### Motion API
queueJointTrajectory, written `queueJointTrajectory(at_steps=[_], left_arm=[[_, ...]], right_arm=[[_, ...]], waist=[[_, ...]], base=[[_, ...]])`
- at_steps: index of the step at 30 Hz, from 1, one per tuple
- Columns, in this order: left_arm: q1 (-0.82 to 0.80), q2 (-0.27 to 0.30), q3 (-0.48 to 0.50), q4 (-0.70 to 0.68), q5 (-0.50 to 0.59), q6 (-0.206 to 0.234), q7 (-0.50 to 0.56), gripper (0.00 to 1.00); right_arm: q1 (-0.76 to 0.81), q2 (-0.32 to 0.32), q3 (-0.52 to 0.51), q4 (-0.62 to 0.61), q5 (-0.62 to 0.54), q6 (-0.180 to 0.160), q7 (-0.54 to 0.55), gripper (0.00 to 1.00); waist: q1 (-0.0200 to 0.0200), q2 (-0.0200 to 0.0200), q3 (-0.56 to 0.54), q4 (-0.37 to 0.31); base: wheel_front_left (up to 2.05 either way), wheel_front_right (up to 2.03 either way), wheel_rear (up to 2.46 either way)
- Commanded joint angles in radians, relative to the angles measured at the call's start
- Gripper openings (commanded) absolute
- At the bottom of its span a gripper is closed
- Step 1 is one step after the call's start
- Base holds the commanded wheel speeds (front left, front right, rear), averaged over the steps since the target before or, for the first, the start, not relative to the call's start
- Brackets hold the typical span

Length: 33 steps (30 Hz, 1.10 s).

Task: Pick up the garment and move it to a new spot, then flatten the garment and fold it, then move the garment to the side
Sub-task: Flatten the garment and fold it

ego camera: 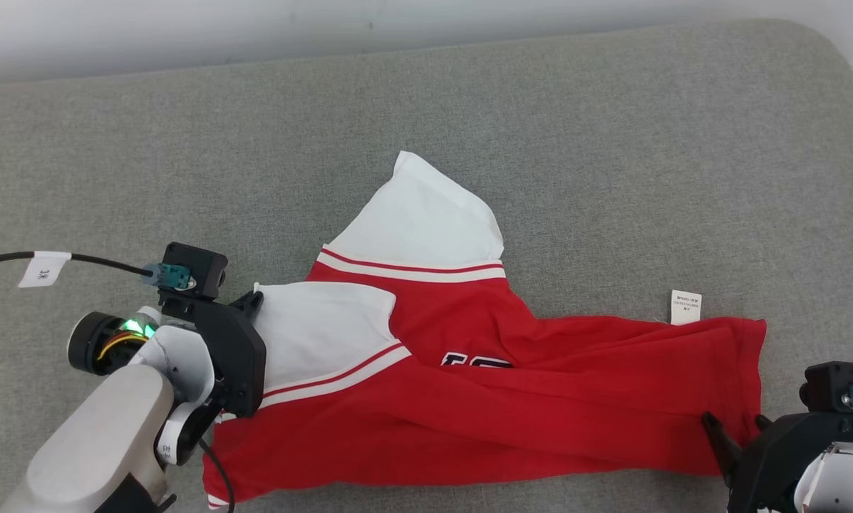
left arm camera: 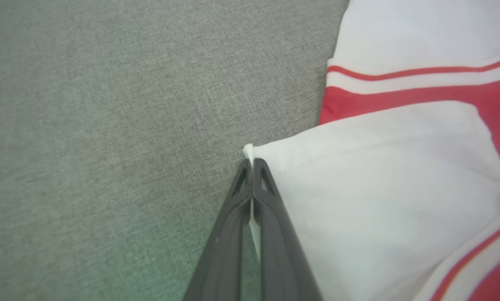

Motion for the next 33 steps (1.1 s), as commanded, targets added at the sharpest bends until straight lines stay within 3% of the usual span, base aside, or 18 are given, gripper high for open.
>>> queueJointTrajectory(at_steps=[1,3,5,10,13,18,22,26,29,30,33], left_arm=[[0.000,0.002,0.000,0.002,-0.003,0.002,-0.002,0.00],[-0.002,0.000,0.000,0.003,-0.004,0.002,-0.005,0.00],[-0.003,0.001,-0.001,0.006,-0.006,0.001,-0.008,0.00],[-0.002,0.008,-0.001,0.005,-0.009,0.000,-0.009,0.00],[0.001,0.014,-0.001,0.002,-0.010,0.000,-0.010,0.00],[0.008,0.018,-0.003,-0.008,-0.015,0.003,-0.006,0.00],[0.003,0.015,-0.006,-0.010,-0.016,0.004,-0.003,0.00],[-0.003,0.012,-0.009,-0.011,-0.016,0.007,-0.004,0.00],[-0.006,0.012,-0.011,-0.013,-0.015,0.006,-0.009,0.00],[-0.007,0.012,-0.011,-0.016,-0.013,0.002,-0.016,0.00],[-0.011,0.010,0.000,-0.030,-0.015,-0.010,-0.056,0.00]], right_arm=[[-0.010,0.002,0.008,-0.004,0.002,0.001,-0.012,0.97],[-0.018,0.002,0.018,0.000,-0.001,0.001,-0.019,0.84],[-0.022,0.002,0.027,0.007,-0.011,0.001,-0.026,0.77],[-0.008,0.002,0.044,0.012,0.002,0.001,-0.019,0.66],[0.008,0.002,0.032,0.015,0.004,0.001,-0.025,0.68],[0.025,0.002,0.019,0.018,0.008,0.001,-0.030,0.63],[0.022,0.002,0.018,0.021,0.006,0.001,-0.038,0.43],[0.007,0.002,0.019,0.028,-0.001,0.001,-0.045,0.42],[0.003,0.002,0.026,0.031,-0.003,0.001,-0.049,0.24],[0.001,0.002,0.033,0.024,-0.004,0.001,-0.054,0.00],[0.000,0.002,0.035,0.012,0.006,0.001,-0.078,0.00]], waist=[[0.0000,0.0000,0.003,-0.002],[0.0000,0.0000,0.006,-0.002],[0.0000,0.0000,0.008,-0.002],[0.0000,0.0000,0.010,0.003],[0.0000,0.0000,0.010,0.004],[0.0000,0.0000,0.011,0.002],[0.0000,0.0000,0.013,-0.001],[0.0000,0.0000,0.015,-0.001],[0.0000,0.0000,0.015,0.000],[0.0000,0.0000,0.015,0.001],[0.0000,0.0000,0.010,0.002]], base=[[0.00,0.00,0.00],[0.00,0.00,0.00],[0.00,0.00,0.00],[0.00,0.00,0.00],[0.00,0.00,0.00],[0.00,0.00,0.00],[0.00,0.00,0.00],[0.00,0.00,0.00],[0.00,0.00,0.00],[0.00,0.00,0.00],[0.00,0.00,0.00]])
